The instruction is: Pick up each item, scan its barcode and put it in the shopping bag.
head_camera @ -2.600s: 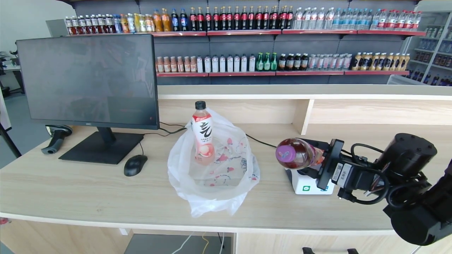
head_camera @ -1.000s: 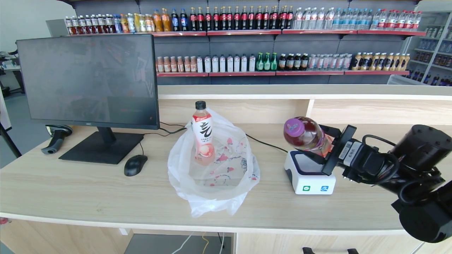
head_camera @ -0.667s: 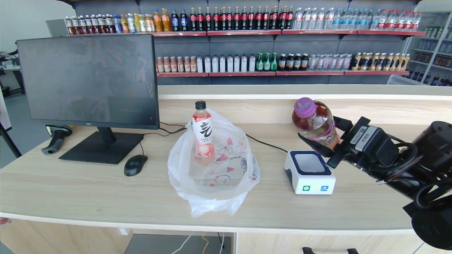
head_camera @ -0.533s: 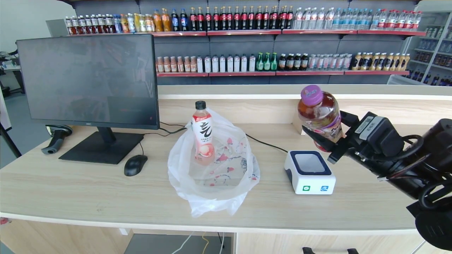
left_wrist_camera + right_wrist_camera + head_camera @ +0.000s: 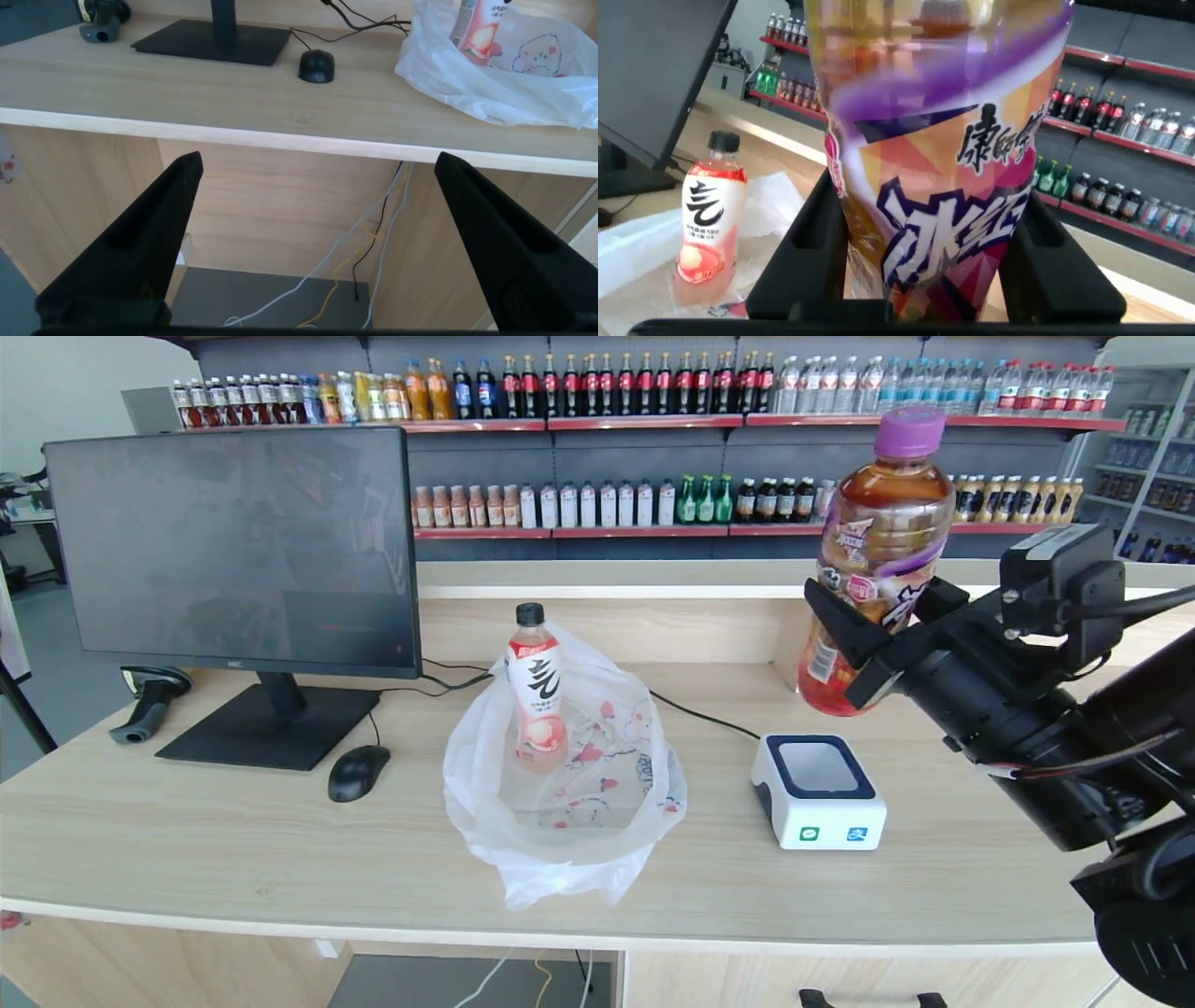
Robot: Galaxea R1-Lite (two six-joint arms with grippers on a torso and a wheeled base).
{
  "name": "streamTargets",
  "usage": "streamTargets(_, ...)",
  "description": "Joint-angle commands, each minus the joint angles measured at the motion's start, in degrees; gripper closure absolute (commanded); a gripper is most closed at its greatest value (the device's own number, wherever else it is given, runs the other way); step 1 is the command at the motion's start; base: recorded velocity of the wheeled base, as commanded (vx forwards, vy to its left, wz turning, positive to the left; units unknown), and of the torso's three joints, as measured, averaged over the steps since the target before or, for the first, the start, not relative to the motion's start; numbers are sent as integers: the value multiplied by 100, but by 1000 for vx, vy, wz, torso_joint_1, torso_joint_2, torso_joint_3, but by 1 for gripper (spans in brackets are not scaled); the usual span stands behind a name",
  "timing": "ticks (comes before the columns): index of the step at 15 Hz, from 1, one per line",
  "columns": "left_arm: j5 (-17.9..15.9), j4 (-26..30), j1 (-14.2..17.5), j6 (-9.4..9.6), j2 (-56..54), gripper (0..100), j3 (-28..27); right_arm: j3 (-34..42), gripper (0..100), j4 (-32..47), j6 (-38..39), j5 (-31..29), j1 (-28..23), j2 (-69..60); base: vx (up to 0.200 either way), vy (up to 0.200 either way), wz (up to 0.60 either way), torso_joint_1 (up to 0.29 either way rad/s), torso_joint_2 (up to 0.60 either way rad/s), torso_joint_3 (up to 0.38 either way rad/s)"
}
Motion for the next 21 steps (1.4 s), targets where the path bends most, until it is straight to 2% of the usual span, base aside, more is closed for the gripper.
streamTargets(1,0,0,0,8,-2,0,0,-103,100,-1,462,-71,-119,-2,0,0,0,0,0,0)
streamTargets(4,0,0,0,8,-2,0,0,-208,100,-1,1139,-159,-418,33,0,0,0,0,0,0)
streamTargets(10,0,0,-9,8,-2,0,0,-129,100,-1,2071,-194,-427,60,0,0,0,0,0,0)
streamTargets(19,0,0,0,-1,-2,0,0,961,100,-1,1622,-211,-444,-353,0,0,0,0,0,0)
streamTargets(21,0,0,-9,-1,-2,0,0,1093,100,-1,1491,-203,-409,-353,0,200,0,0,5,0)
